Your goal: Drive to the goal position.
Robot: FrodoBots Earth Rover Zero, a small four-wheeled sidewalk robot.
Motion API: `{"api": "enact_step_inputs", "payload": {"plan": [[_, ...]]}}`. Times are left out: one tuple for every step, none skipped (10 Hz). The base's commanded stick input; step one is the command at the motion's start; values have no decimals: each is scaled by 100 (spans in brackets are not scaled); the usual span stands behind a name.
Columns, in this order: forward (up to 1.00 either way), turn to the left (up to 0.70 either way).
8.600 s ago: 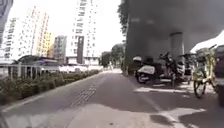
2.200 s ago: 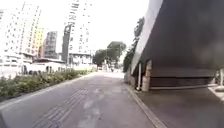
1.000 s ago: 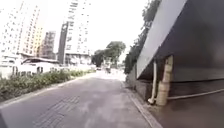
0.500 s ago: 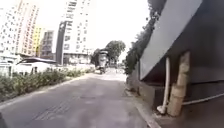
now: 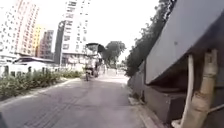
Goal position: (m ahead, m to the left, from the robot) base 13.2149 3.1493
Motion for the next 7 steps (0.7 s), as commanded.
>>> {"api": "enact_step_inputs", "payload": {"plan": [[70,0],[70,0],[70,0],[70,0],[70,0],[70,0],[70,0]]}}
